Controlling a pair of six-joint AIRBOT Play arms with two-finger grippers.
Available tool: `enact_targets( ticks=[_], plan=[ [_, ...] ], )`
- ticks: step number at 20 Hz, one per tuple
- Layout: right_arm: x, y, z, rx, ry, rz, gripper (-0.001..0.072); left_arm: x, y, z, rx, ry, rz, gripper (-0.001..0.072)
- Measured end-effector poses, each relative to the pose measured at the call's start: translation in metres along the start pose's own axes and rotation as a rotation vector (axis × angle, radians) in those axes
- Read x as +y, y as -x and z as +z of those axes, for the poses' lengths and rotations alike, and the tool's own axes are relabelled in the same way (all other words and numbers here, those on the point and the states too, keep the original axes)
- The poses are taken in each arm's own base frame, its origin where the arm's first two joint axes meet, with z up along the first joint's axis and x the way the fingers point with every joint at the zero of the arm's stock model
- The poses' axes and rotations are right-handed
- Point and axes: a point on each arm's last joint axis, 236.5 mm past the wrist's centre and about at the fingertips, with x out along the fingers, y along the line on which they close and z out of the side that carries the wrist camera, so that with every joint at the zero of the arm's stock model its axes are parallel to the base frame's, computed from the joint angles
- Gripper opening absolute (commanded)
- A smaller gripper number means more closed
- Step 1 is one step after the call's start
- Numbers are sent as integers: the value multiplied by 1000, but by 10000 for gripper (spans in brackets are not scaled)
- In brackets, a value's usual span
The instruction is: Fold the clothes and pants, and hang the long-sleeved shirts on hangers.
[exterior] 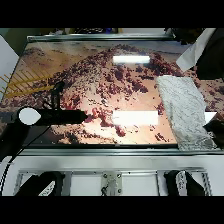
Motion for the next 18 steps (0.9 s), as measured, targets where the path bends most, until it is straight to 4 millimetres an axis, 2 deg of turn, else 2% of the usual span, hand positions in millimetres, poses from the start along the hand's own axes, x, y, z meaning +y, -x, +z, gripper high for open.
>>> enact_targets(
  ticks=[2, 4, 5, 7, 10, 11, 12, 13, 18],
  plan=[
    [39, 24, 4, -64, 90, 118, 654, 0, 0, 0, 2, -5, 0, 11],
    [86, 42, -8, -88, 208, 269, 654, 0, 0, 0, 2, -6, 0, 11],
    [109, 49, -21, -80, 268, 345, 654, 0, 0, 0, 1, -6, 0, 11],
    [140, 52, -55, -25, 379, 451, 653, 0, 0, 0, 0, -7, 0, 11],
    [166, 48, -106, 88, 517, 548, 640, 0, 0, 0, -2, -10, 0, 11],
    [171, 45, -121, 122, 554, 570, 440, 0, 0, 0, -2, -10, 0, 11],
    [175, 44, -132, 150, 580, 586, 169, 0, 0, 0, -2, -10, 0, 11],
    [178, 43, -142, 173, 599, 600, 34, 0, 0, 0, -1, -10, 0, 11],
    [183, 41, -162, 226, 645, 623, 30, 0, 0, 0, 2, -10, 0, 11]
  ],
)
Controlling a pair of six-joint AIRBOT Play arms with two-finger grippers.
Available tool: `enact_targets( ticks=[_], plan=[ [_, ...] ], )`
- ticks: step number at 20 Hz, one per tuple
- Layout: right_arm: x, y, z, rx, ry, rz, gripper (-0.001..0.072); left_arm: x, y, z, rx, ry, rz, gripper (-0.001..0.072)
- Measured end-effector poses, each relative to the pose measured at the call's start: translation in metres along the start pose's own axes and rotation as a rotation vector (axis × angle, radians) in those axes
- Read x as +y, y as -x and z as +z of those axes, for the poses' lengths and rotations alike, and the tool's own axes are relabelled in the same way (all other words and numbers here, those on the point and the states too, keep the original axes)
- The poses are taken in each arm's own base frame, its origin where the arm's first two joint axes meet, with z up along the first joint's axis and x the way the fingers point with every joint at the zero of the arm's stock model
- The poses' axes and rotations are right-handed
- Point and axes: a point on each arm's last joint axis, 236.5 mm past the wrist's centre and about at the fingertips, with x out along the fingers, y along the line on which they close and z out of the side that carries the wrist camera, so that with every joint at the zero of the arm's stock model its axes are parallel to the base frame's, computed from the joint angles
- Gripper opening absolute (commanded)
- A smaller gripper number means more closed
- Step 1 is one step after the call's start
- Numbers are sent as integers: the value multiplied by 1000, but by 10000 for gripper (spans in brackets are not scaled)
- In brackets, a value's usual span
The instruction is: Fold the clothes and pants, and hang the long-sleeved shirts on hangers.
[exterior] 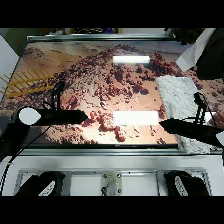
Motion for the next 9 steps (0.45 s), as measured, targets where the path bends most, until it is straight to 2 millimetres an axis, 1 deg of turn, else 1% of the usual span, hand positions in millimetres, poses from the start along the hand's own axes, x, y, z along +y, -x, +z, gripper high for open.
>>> enact_targets(
  ticks=[9],
  plan=[
    [5, -2, -3, 13, 5, 17, 30, 0, 0, 0, 0, 1, 0, 11]
  ],
)
